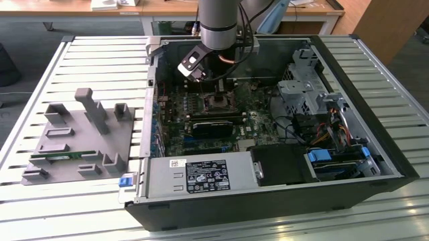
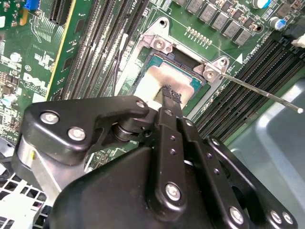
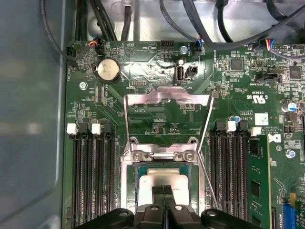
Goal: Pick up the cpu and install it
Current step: 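Place the cpu into insertion slot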
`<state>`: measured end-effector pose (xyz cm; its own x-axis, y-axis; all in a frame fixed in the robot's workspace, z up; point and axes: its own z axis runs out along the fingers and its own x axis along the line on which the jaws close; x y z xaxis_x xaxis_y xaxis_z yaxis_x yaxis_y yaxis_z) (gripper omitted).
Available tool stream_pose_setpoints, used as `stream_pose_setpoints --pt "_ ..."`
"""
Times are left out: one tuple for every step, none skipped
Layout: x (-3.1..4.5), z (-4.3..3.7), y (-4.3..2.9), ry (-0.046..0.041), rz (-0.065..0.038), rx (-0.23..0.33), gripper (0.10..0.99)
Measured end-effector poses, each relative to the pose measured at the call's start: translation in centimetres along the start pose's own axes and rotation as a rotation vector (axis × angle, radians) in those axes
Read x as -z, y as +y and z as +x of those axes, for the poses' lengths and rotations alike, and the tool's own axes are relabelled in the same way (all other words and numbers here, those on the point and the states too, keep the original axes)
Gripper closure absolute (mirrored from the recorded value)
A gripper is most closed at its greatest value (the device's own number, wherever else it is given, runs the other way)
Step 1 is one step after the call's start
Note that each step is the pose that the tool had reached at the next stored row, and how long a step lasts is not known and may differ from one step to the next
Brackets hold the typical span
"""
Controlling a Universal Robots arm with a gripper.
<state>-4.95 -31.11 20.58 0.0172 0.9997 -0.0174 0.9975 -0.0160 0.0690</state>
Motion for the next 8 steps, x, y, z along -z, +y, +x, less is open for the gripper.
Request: stream_pose_setpoints --pt "0.07 0.0 0.0 0.0 0.0 0.0 0.98" --pt "0.17 0.0 0.01 0.0 0.0 0.0 0.98" --pt "0.27 0.0 0.02 0.0 0.0 0.0 0.98" --pt "0.36 0.0 0.02 0.0001 0.0 0.0 0.98" --pt "0.45 -0.01 0.03 0.0 0.0 0.0 0.98" --pt "0.53 -0.01 0.03 0.0001 0.0 0.0 0.98" --pt "0.58 -0.01 0.04 0.0001 0.0 0.0 0.98" --pt "0.65 -0.01 0.04 0.0 0.0 -0.001 0.98"
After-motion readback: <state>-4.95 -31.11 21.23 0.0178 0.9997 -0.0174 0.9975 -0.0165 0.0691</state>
